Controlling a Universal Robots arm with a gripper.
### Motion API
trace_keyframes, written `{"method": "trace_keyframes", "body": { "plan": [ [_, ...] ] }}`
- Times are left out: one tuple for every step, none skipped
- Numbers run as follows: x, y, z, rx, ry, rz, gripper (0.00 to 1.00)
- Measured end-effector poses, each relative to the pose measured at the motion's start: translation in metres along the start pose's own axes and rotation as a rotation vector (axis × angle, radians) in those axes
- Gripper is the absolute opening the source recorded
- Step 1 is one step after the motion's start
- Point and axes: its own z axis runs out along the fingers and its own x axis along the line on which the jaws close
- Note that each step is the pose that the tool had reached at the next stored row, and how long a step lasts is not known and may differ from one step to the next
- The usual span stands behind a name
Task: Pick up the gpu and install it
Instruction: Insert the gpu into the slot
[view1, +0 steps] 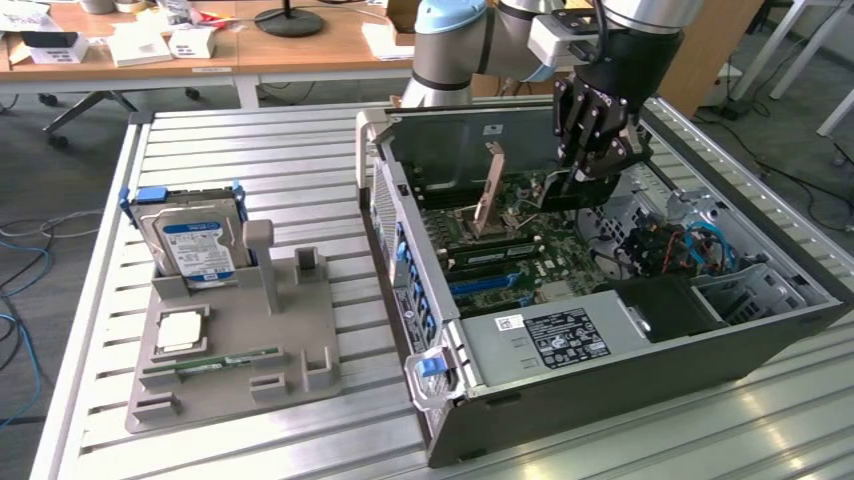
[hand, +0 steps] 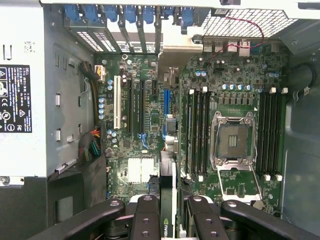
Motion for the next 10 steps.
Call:
{"method": "trace_keyframes", "body": {
  "plan": [
    [0.0000,0.0000,0.0001,0.0000,0.0001,0.000,0.26],
    [0.0000,0.0000,0.0006,0.0000,-0.0001,0.000,0.26],
    [0.0000,0.0000,0.0014,0.0000,-0.0002,0.000,0.26],
    [0.0001,0.0000,0.0024,0.0000,-0.0001,0.000,0.26],
    [0.0001,0.0000,0.0035,-0.0001,0.0000,0.000,0.26],
    [0.0001,0.0000,0.0047,-0.0002,0.0000,0.000,0.26],
    [0.0001,0.0000,0.0059,-0.0002,0.0000,0.000,0.26],
    [0.0001,0.0000,0.0067,-0.0002,-0.0001,0.000,0.26],
    [0.0001,0.0000,0.0075,-0.0002,0.0000,0.000,0.26],
    [0.0001,0.0000,0.0083,-0.0002,-0.0001,0.000,0.26]
  ]
}}
